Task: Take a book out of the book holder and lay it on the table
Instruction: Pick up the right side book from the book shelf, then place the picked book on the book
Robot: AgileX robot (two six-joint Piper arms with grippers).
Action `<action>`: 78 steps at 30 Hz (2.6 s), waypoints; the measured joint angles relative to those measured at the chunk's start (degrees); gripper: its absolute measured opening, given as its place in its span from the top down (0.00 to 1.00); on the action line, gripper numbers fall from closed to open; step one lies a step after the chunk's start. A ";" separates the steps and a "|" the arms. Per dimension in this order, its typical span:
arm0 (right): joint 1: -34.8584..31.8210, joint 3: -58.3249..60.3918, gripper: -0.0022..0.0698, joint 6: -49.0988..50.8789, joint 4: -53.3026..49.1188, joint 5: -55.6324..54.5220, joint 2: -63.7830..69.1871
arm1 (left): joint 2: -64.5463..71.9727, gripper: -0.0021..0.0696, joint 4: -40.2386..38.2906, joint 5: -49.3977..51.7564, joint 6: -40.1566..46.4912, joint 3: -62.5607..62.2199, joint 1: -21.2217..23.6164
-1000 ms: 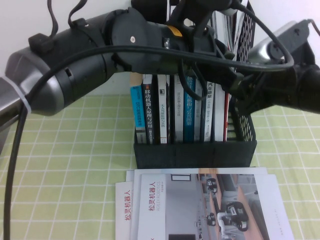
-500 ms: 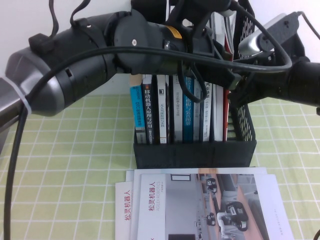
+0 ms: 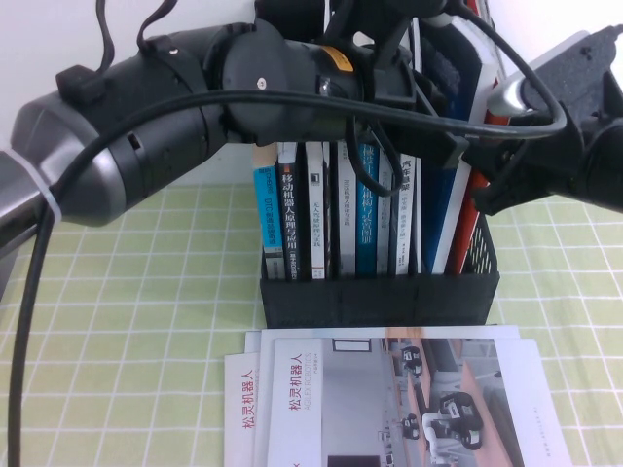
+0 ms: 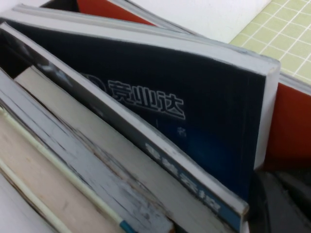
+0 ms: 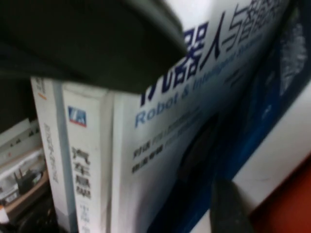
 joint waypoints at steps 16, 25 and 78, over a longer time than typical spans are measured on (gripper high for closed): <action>-0.57 2.03 0.75 0.08 0.77 3.23 -1.76 | 0.00 0.97 0.10 -0.33 -1.10 0.00 0.00; -0.70 3.59 0.82 0.79 0.57 6.44 -7.10 | 0.00 0.97 0.10 -0.37 -1.10 0.00 0.00; -0.79 -21.54 0.95 34.73 -30.56 42.90 -21.80 | -26.90 0.97 28.63 29.13 -35.91 0.00 0.35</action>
